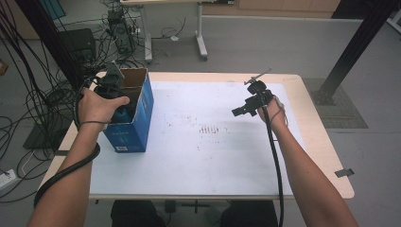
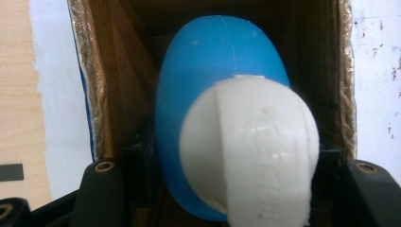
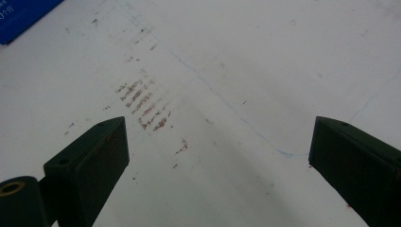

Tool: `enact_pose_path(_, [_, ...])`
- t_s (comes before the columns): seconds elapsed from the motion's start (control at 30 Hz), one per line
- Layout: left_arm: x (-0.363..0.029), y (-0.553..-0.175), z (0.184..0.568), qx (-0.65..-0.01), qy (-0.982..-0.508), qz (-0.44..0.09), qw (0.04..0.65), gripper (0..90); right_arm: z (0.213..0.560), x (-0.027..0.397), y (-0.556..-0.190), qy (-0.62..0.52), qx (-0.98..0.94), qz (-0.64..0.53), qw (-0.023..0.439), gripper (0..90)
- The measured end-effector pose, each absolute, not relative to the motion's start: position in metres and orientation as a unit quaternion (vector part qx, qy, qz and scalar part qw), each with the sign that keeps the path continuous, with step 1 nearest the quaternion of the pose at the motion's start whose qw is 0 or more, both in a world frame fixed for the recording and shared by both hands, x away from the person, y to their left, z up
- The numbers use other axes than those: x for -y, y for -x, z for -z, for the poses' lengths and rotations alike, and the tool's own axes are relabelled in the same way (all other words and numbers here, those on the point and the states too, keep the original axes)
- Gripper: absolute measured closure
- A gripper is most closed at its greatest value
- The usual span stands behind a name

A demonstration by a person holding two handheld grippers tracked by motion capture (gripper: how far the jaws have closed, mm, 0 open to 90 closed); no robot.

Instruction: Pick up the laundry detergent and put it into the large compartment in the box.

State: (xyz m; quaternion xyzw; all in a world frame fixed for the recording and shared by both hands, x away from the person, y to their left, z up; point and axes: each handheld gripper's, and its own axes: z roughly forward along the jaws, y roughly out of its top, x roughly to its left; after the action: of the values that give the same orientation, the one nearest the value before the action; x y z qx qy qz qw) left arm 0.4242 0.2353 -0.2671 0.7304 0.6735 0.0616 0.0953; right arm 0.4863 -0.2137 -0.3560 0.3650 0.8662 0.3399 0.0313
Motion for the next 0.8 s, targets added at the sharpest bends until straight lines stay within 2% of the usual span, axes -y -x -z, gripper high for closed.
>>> enact_pose_path(0.8, [-0.2355,-0.4239,0.2670,-0.674,-0.731,-0.060,0.094,38.3,0.3562,0.2130,-0.4863,-0.365,-0.867,-0.339,0.031,5.3])
